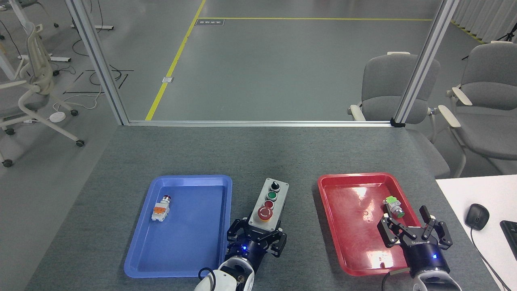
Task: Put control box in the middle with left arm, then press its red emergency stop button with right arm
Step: 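Lift the control box with the left gripper and carry it toward the table middle, then set the control box down between the trays and open the left gripper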
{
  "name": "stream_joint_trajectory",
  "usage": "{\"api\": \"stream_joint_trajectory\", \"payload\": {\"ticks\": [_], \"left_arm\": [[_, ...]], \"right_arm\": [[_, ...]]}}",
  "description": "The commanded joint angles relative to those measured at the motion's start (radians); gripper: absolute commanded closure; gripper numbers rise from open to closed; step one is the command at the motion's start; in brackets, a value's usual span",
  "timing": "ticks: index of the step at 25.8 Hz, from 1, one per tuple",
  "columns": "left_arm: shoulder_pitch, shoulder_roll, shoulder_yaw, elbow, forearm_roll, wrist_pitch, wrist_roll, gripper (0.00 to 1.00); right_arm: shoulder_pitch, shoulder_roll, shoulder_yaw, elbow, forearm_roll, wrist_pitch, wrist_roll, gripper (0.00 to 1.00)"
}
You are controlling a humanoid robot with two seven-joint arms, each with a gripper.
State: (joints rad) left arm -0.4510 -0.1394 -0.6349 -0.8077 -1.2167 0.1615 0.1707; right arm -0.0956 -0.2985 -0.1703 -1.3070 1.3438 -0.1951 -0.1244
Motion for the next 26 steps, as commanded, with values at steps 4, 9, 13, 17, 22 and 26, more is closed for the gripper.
{"api": "stream_joint_trajectory", "payload": {"ticks": [4,9,13,17,22,26], "left_arm": [[-0.005,0.000,-0.114,0.002,0.014,0.004,-0.005,1.00],[-0.005,0.000,-0.132,0.004,0.023,-0.004,-0.008,1.00],[-0.005,0.000,-0.146,0.005,0.023,-0.004,-0.031,1.00],[-0.005,0.000,-0.147,0.007,0.026,0.001,-0.068,0.82],[-0.005,0.000,-0.149,0.002,0.026,0.009,-0.074,0.49],[-0.005,0.000,-0.149,-0.001,0.026,0.010,-0.074,0.33]], "right_arm": [[0.001,-0.001,0.000,0.000,0.000,0.000,0.000,0.02],[0.001,0.006,-0.001,0.000,0.000,0.002,0.011,0.02],[0.001,0.006,0.000,-0.002,0.000,0.000,0.012,0.02],[0.001,0.001,0.000,0.000,0.000,0.000,0.012,0.02],[0.001,-0.001,0.002,0.000,0.000,0.000,0.011,0.02],[0.002,0.002,0.002,0.000,0.000,0.000,0.011,0.02]]}}
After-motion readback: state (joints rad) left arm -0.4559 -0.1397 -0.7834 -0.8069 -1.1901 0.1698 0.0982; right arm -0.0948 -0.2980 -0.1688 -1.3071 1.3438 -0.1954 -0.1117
